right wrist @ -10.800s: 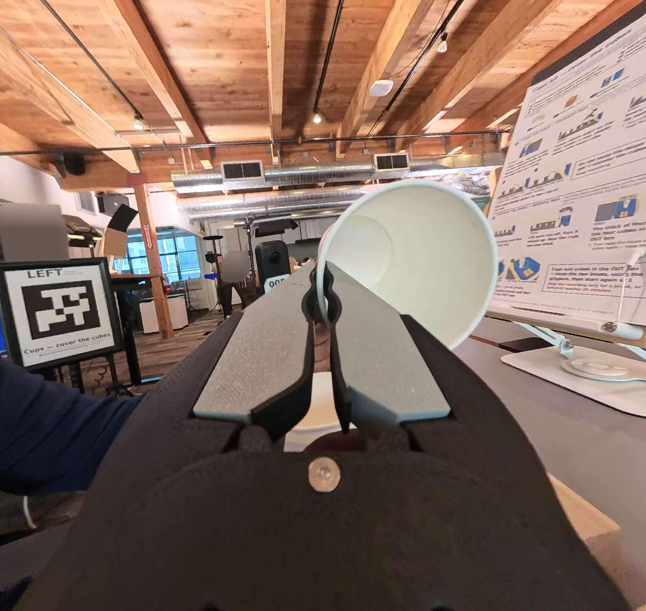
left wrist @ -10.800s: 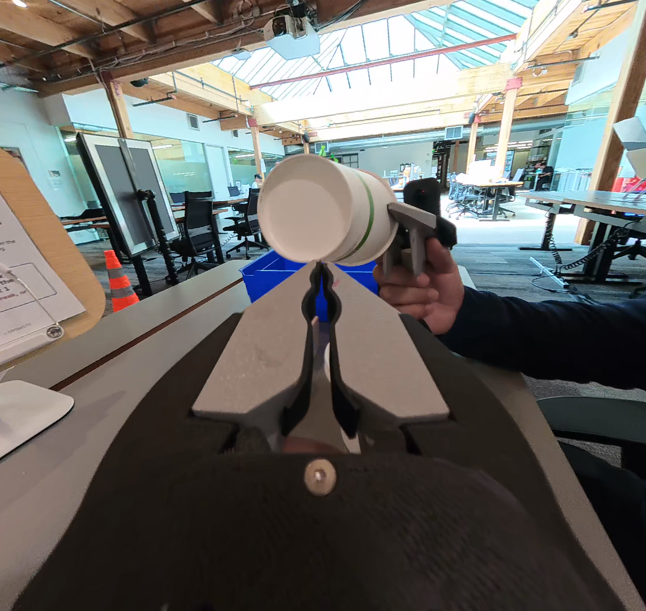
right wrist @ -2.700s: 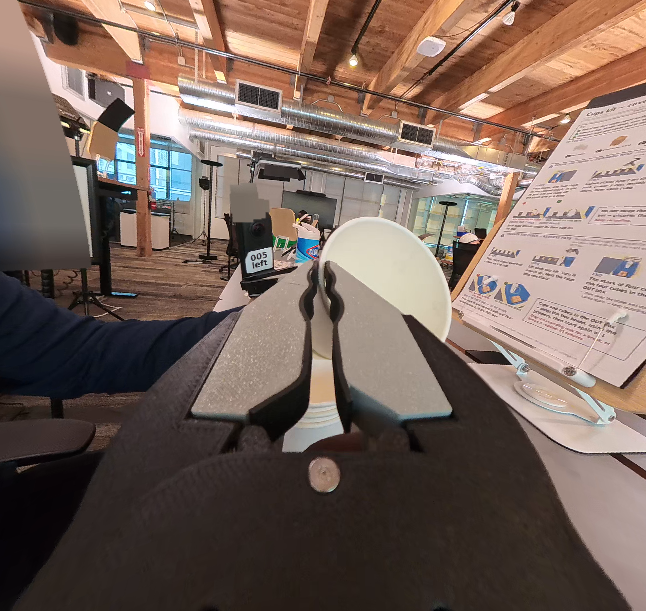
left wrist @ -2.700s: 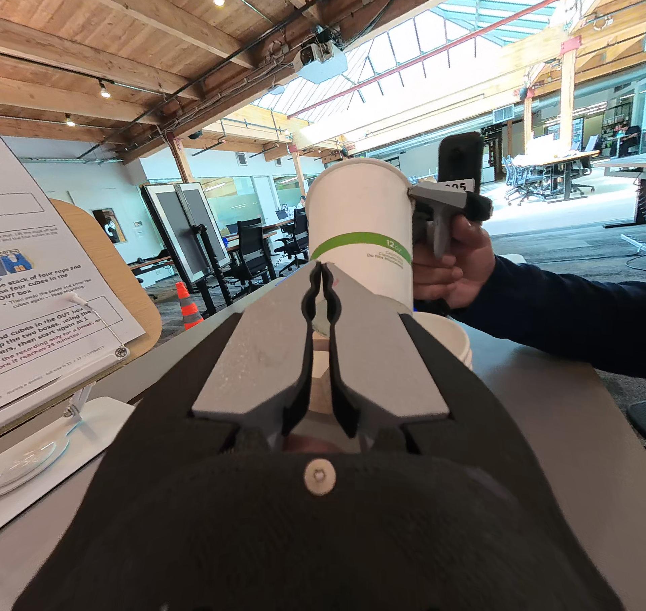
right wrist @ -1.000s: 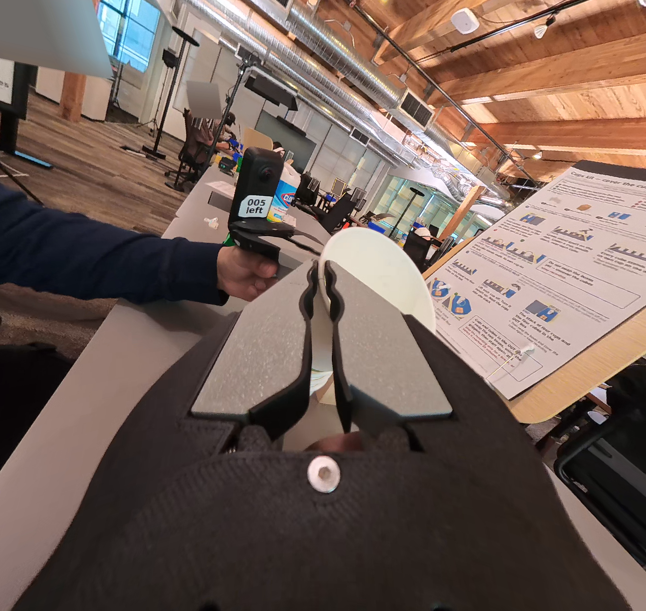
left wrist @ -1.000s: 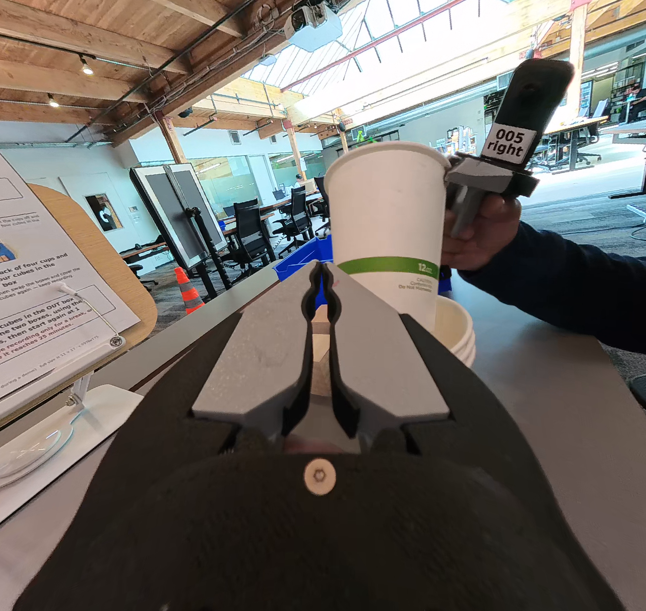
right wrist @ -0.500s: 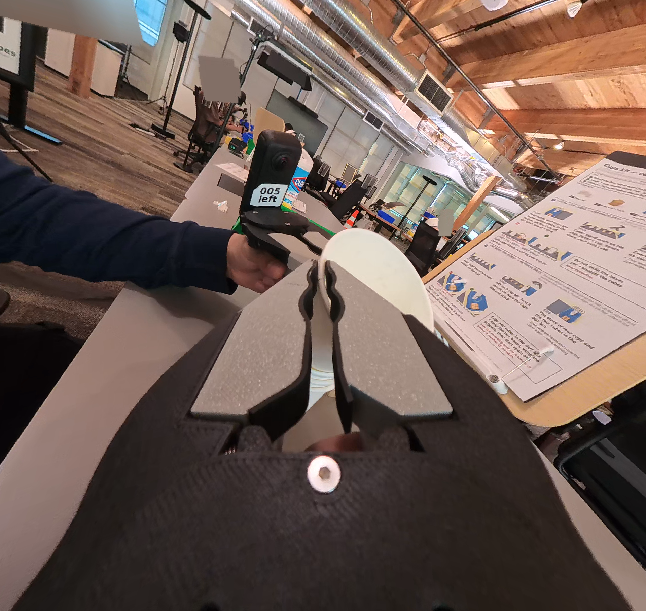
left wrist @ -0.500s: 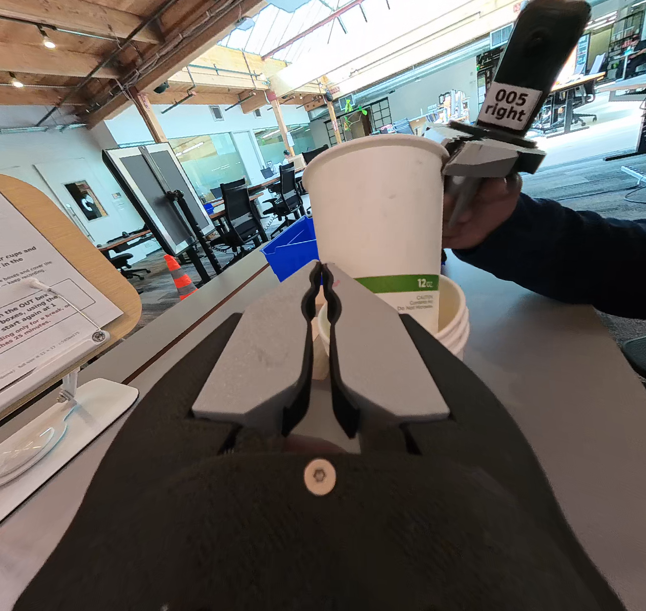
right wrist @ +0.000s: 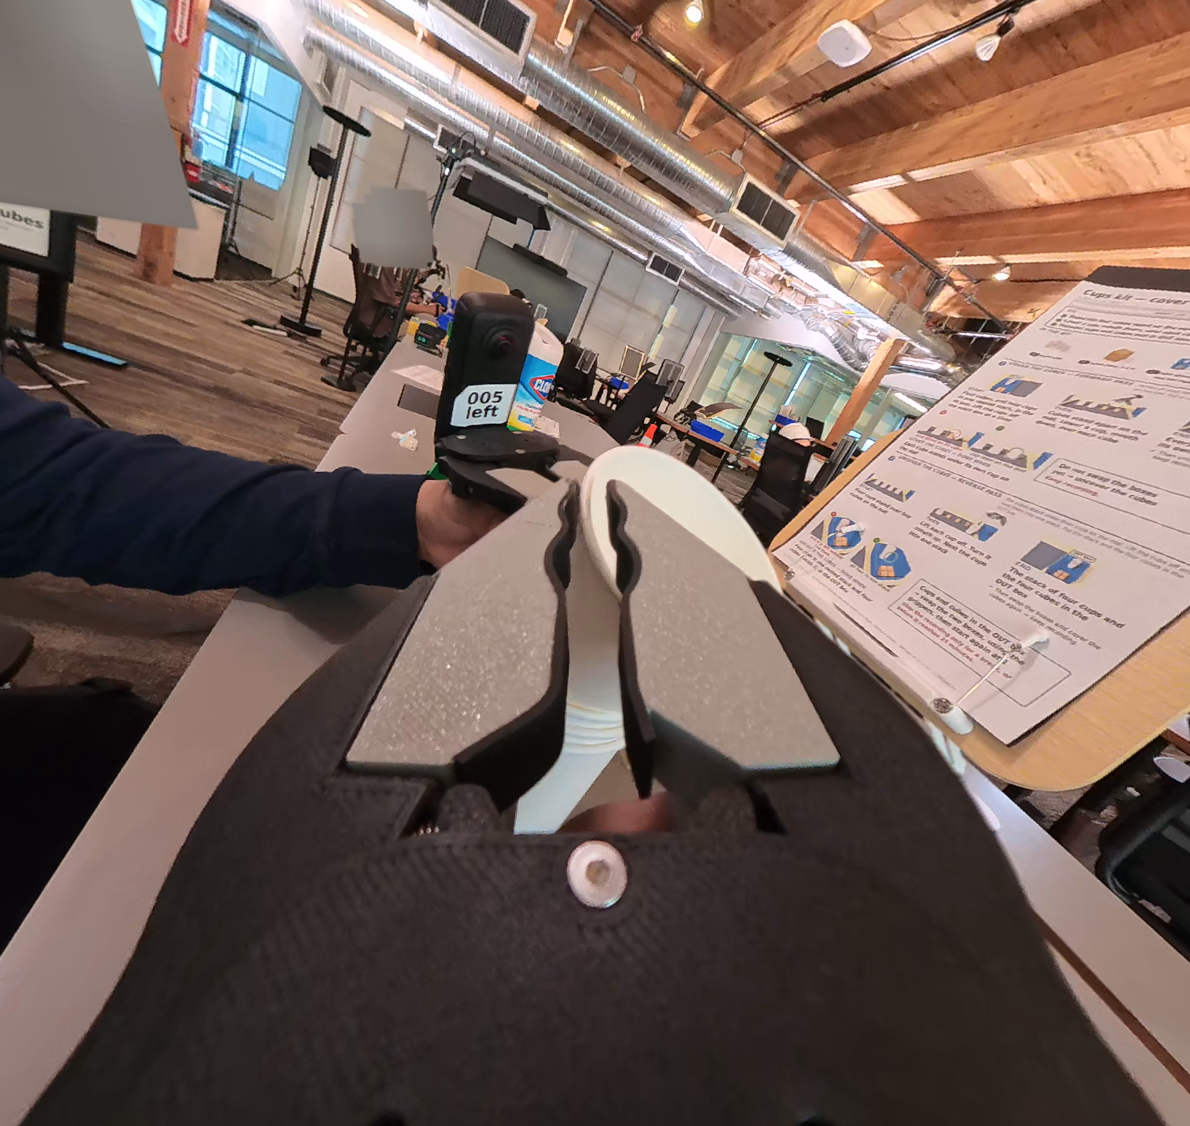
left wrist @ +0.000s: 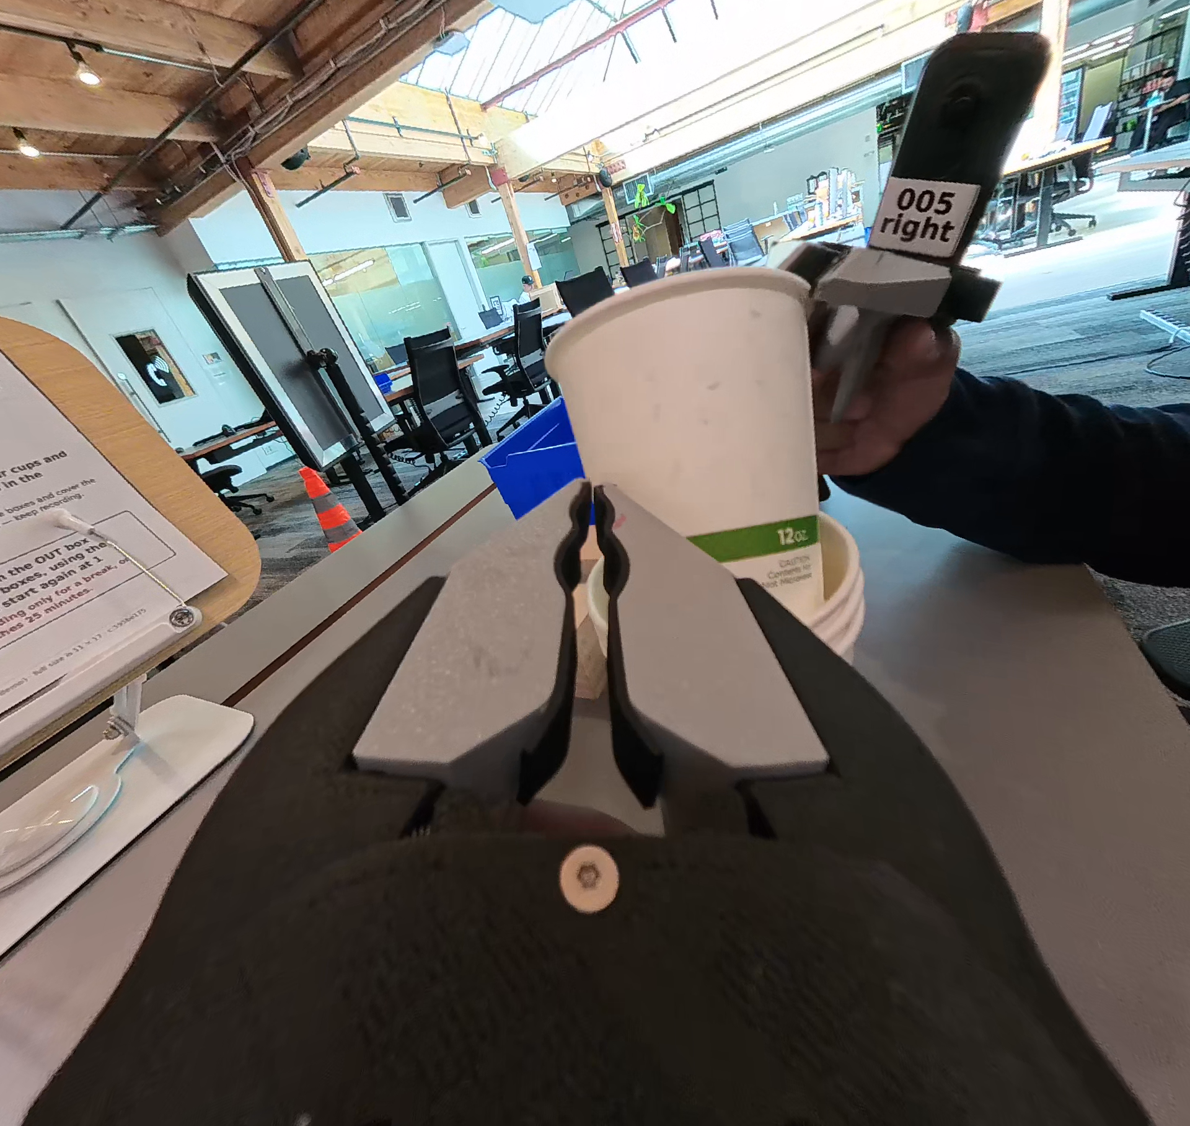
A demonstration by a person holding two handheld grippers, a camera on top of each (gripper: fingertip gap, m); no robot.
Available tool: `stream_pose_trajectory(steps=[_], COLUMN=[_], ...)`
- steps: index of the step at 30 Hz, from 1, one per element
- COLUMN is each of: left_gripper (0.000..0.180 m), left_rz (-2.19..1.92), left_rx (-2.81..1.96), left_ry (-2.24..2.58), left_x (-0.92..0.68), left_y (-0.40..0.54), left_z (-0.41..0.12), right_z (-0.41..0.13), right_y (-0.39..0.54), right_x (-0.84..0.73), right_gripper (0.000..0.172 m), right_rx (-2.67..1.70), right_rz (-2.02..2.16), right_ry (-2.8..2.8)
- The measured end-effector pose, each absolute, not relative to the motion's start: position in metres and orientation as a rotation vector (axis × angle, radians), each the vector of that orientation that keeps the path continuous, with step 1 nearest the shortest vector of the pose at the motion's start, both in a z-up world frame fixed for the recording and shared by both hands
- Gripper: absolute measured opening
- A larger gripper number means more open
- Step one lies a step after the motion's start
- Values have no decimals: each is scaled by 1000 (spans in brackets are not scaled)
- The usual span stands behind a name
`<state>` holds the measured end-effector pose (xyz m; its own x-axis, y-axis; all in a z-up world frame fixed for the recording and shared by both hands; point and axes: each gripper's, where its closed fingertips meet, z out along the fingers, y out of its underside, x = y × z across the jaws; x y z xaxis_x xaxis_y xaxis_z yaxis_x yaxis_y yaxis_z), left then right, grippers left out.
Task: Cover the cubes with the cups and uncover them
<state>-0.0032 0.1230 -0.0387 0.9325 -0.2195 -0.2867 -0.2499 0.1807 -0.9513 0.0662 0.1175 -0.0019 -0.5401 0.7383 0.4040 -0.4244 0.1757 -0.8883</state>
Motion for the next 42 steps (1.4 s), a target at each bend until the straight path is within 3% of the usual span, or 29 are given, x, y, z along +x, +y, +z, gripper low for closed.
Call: stream_pose_trajectory(steps=[18,42], left_gripper=[0,0], left_rz=[57,121], left_rx=[-1427,-1533], left_ry=[329,178], left_x=[-20,-53], left_y=[126,134], left_z=[-40,-54], right_z=[-10,-53], right_y=[110,82], right_x=[58,50], right_gripper=[1,19], right_rx=[-384,-384], right_rz=[1615,1537], right_ry=[-1546,-1818])
